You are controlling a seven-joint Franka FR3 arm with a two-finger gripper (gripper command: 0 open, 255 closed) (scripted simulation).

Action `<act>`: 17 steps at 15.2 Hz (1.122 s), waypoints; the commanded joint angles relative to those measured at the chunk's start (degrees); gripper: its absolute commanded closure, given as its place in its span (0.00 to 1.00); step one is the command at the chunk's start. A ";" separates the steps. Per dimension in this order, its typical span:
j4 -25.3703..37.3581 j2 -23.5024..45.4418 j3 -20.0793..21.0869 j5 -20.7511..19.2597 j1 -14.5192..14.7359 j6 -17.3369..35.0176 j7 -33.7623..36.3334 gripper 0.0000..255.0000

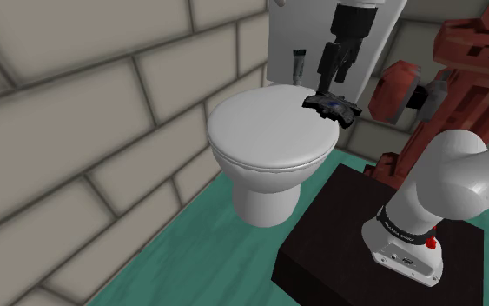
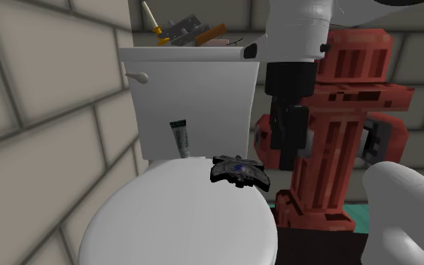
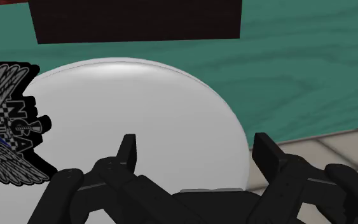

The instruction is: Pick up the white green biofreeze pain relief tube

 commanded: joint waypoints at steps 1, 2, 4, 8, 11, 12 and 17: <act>0.00 0.00 0.00 0.00 0.00 0.00 0.00 0.00; -1.46 0.05 0.07 -0.53 -0.62 2.69 0.40 0.00; -4.16 0.41 0.18 -1.58 -1.91 8.11 1.26 0.00; -8.71 2.16 0.33 -3.72 -4.66 19.14 3.24 0.00; -11.32 4.39 0.39 -5.42 -6.91 27.54 5.00 0.00; -12.04 5.30 0.40 -6.02 -7.70 30.35 5.65 0.00; -14.36 11.02 0.57 -9.35 -12.07 44.33 9.43 0.00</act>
